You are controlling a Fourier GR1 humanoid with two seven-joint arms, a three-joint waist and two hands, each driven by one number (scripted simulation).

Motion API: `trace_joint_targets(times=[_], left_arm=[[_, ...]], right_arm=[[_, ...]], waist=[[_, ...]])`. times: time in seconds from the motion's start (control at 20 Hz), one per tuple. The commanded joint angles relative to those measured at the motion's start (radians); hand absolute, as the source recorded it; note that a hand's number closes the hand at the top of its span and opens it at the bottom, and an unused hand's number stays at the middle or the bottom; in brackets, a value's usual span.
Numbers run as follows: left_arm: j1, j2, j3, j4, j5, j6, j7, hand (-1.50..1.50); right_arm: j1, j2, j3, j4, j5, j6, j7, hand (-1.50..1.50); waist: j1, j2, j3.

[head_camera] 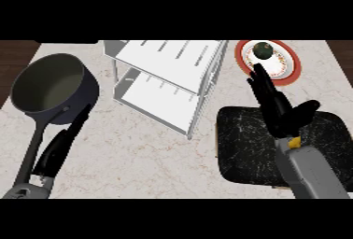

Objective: Pick the lemon from the tray and place it in the tiered basket

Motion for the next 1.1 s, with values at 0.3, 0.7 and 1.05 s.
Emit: trace_joint_targets(times=[0.3, 0.7, 1.05], left_arm=[[-0.019, -0.187, 0.067, -0.053, 0.232, -0.022, 0.155, 0.00], [-0.103, -0.243, 0.017, -0.139, 0.232, 0.015, 0.329, 0.00], [-0.025, -0.176, 0.073, -0.213, 0.272, -0.027, 0.332, 0.00]], right_arm=[[0.131, -0.254, -0.295, 0.032, 0.018, 0.079, -0.356, 1.50], [0.324, -0.264, -0.341, 0.217, 0.027, 0.403, -0.881, -1.50], [0.444, -0.399, -0.319, -0.043, 0.243, 0.140, -0.660, -1.50]], waist=[[-0.110, -0.002, -0.013], [-0.036, -0.007, -0.011], [-0.034, -0.018, -0.018]])
